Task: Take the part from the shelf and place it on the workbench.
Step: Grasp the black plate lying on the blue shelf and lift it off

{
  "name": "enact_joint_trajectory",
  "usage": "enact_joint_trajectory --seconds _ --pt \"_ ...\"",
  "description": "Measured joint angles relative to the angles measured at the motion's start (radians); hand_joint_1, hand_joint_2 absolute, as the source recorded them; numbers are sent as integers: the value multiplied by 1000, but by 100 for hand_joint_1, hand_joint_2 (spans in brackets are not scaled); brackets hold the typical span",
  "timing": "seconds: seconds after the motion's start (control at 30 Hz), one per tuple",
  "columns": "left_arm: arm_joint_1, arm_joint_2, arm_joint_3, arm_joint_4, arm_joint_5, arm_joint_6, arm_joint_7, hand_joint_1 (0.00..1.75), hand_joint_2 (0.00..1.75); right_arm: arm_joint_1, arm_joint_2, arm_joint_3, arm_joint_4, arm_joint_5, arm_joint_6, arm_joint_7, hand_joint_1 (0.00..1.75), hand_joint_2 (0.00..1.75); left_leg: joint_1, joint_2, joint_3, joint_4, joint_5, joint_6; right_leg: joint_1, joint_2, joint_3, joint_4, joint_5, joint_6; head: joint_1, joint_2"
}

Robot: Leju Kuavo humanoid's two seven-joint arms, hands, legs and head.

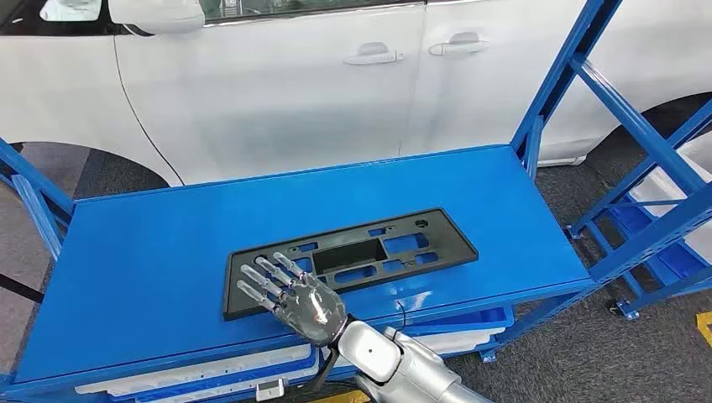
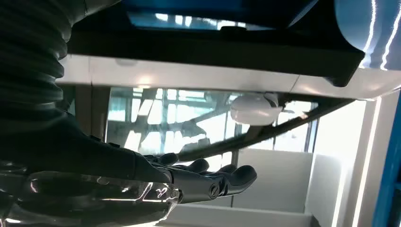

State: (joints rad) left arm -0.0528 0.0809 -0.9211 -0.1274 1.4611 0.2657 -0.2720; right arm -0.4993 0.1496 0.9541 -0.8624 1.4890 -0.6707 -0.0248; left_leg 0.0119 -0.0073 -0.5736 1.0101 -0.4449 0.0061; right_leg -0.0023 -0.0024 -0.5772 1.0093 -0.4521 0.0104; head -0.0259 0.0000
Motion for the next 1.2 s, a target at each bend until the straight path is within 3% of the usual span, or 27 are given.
enact_joint_trajectory --seconds 0.07,0.1,0.17,0.23,0.27,0.3,0.33,0.4,0.47,0.57,0.63,0.7,0.73,0.77,0.8,0.87,0.93,1.07,1.13,1.2 --pt "-1 0 -1 0 0 -1 -2 0 0 -1 5 3 11 -4 0 0 0 175 1 0 0 -1 2 6 -2 0 -11 29 -22 5 0 0" --pt "-2 0 -2 0 0 -2 -4 0 0 -2 9 6 22 -8 1 1 0 175 2 1 0 -2 3 11 -3 1 -30 72 -49 10 0 0" --pt "-3 1 -5 0 0 -3 -7 0 0 -2 14 11 40 -12 1 3 0 175 1 1 -2 -2 4 17 -4 1 -94 209 -115 14 0 0" --pt "-1 3 -8 0 0 -3 -7 0 0 -2 16 18 55 -15 1 4 0 175 -2 1 -3 -2 3 18 -3 1 -141 299 -137 12 0 0" --pt "-1 3 -10 0 0 -3 -7 0 0 -3 17 20 60 -15 0 4 0 175 -4 1 -1 -2 3 19 -2 1 -138 289 -119 8 0 0" --pt "0 4 -12 0 0 -3 -7 0 0 -4 19 23 64 -16 0 4 0 175 -7 1 1 -2 2 20 0 1 -117 241 -87 0 0 0" --pt "0 4 -14 0 0 -3 -7 0 0 -6 21 24 67 -16 0 5 0 175 -9 0 3 -2 1 20 4 1 -82 169 -49 -11 0 0" --pt "-2 3 -17 0 0 -4 -8 0 0 -9 26 25 73 -16 0 5 0 175 -14 0 4 -1 -1 16 12 -3 -23 43 -3 -30 0 0" --pt "-2 2 -19 0 0 -4 -8 0 0 -12 29 26 78 -17 0 5 0 175 -14 1 3 -2 -2 7 19 -5 -9 4 3 -35 0 0" --pt "-3 5 -22 0 0 -4 -8 0 0 -13 32 26 84 -22 -1 6 0 175 -11 5 2 7 -12 -9 11 -4 0 -15 14 -38 0 0" --pt "-3 7 -23 0 0 -4 -8 0 0 -14 33 26 87 -25 -1 7 0 175 -7 5 -32 86 -61 -19 7 -7 7 -27 19 -42 0 0" --pt "-2 9 -23 0 0 -4 -8 0 0 -13 34 26 91 -23 -2 14 0 175 -1 4 -93 217 -123 -28 7 -8 6 -26 18 -45 0 0" --pt "0 9 -23 0 0 -4 -8 0 0 -13 34 26 94 -18 -3 24 0 175 2 5 -114 260 -134 -33 6 -7 5 -24 18 -45 0 0" --pt "1 10 -23 0 0 -4 -9 0 0 -14 35 26 97 -7 -6 41 0 175 5 5 -118 268 -125 -37 4 -7 4 -22 17 -44 0 0" --pt "1 11 -23 0 0 -3 -9 0 0 -16 37 26 101 9 -9 65 0 175 9 5 -102 234 -97 -41 2 -6 4 -17 15 -41 0 0" --pt "-1 12 -24 0 0 -4 -10 0 0 -29 41 26 115 44 -14 138 0 175 15 5 -38 102 -33 -47 -1 -4 1 -4 7 -30 0 0" --pt "-3 14 -27 0 0 -5 -10 0 0 -52 44 26 133 67 -17 224 0 175 15 1 -1 21 -10 -38 1 -2 -5 9 1 -19 0 0" --pt "-3 17 -42 0 0 -7 -8 0 0 -105 43 25 182 76 -20 366 0 175 11 -1 -5 13 -5 -7 -2 1 -16 21 -4 3 0 0" --pt "-6 19 -49 0 0 -9 -5 0 0 -131 40 20 216 76 -21 414 0 175 13 0 -7 10 0 5 -5 1 -48 90 -47 13 0 0" --pt "-7 22 -54 0 0 -9 0 0 0 -156 34 11 253 76 -21 442 0 175 11 1 -10 11 1 10 -5 1 -114 228 -111 17 0 0"
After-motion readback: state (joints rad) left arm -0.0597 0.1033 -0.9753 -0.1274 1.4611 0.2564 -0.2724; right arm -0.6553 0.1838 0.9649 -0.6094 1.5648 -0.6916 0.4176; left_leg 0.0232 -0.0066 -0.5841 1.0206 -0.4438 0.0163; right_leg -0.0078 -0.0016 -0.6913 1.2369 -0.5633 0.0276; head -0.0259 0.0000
